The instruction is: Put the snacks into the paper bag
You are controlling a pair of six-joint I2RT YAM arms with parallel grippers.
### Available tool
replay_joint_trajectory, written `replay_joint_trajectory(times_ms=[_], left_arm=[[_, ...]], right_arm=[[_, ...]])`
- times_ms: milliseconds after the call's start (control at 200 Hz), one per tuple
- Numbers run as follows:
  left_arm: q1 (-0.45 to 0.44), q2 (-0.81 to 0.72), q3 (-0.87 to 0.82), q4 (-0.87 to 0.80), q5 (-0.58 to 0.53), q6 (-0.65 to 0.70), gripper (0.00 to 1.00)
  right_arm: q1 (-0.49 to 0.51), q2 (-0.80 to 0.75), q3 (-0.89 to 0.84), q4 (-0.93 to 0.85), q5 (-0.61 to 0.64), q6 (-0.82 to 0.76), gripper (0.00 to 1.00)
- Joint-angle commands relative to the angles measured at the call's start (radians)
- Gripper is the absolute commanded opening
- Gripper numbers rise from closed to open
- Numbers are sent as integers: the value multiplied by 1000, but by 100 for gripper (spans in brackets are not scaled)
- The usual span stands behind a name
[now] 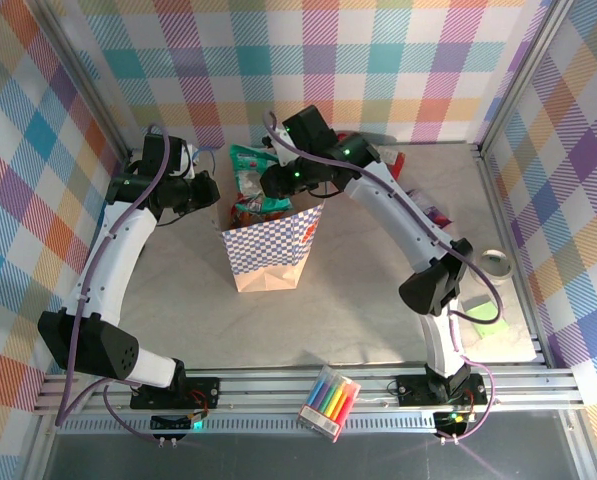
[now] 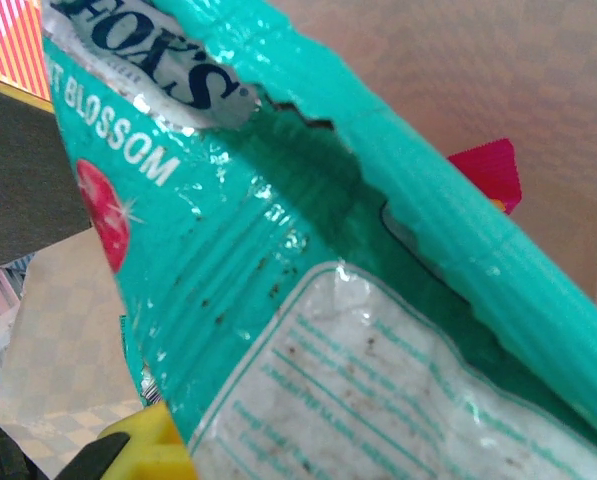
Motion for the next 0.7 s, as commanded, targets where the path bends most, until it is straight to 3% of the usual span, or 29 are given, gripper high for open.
replay_joint_trajectory(times_ms=[0,695], left_arm=[[7,-27,-8,-1,16,-7,15],[8,-21,-5,-5,14,-10,15]], right_arm=[[7,24,41,-14,-55,-20,19],[22,76,49,-122,-15,-36,25]])
